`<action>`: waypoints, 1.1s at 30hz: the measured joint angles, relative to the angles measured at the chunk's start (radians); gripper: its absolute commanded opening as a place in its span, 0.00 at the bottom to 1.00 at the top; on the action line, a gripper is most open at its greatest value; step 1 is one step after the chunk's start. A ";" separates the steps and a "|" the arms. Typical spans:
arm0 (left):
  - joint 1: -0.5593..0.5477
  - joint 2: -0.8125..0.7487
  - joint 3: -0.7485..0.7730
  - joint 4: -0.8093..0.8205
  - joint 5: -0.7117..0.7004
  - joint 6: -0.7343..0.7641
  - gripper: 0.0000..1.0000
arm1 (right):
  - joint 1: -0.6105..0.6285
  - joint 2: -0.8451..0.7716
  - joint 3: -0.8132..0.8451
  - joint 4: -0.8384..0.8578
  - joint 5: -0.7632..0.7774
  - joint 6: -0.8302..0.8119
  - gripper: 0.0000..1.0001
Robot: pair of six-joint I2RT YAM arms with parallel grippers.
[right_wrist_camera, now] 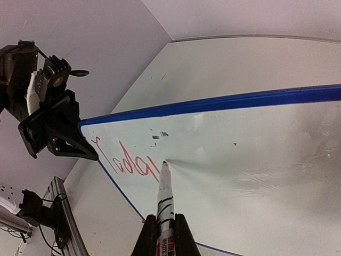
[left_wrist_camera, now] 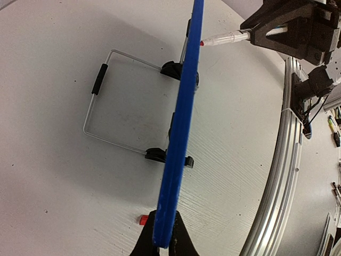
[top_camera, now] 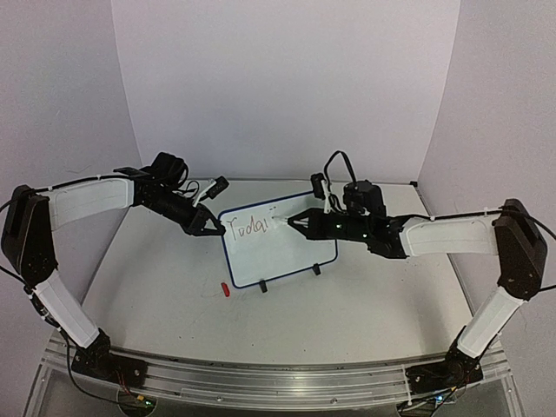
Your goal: Write a sentence on the whiteboard
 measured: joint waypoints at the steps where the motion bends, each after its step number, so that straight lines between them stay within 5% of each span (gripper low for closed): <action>1: 0.000 0.000 0.000 0.000 0.000 0.000 0.00 | 0.000 0.004 0.004 0.000 0.000 0.000 0.00; 33: 0.000 0.003 0.005 -0.003 0.000 -0.002 0.00 | 0.037 0.088 -0.024 0.024 -0.058 0.036 0.00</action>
